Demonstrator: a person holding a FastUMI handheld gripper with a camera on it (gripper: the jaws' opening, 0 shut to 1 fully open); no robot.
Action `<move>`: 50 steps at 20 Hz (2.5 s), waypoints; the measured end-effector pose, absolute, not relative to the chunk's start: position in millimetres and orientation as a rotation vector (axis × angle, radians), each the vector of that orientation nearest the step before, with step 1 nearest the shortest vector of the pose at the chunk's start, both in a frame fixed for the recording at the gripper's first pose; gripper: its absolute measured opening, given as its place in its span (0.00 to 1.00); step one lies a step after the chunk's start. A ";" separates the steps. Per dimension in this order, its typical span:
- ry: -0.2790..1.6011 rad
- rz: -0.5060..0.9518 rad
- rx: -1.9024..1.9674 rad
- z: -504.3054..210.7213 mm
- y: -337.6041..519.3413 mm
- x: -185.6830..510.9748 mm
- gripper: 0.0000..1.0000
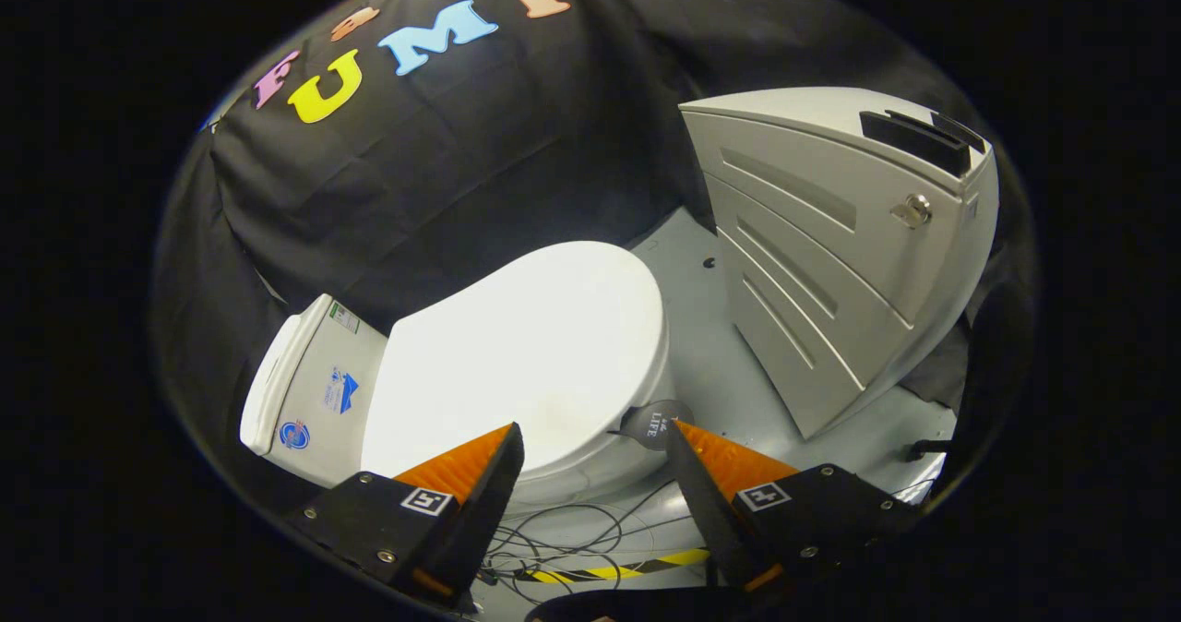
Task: Open the toilet lid.
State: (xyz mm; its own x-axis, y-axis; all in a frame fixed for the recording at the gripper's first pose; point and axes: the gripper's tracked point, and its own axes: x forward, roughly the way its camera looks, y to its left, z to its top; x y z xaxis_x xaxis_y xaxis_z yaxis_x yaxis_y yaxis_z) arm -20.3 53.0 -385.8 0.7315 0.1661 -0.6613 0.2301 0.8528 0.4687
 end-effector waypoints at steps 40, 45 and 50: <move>0.594 -0.319 1.192 -453.7 34.1 1.0 0.07; 0.609 -0.315 1.129 -452.2 34.9 -0.2 0.01; 0.593 -0.295 1.056 -436.5 33.8 -0.3 0.01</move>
State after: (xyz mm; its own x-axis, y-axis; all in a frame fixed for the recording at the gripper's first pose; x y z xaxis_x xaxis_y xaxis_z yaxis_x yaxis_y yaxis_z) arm -0.3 33.8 -436.5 0.8075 0.0500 -0.5877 0.4993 0.4726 0.7262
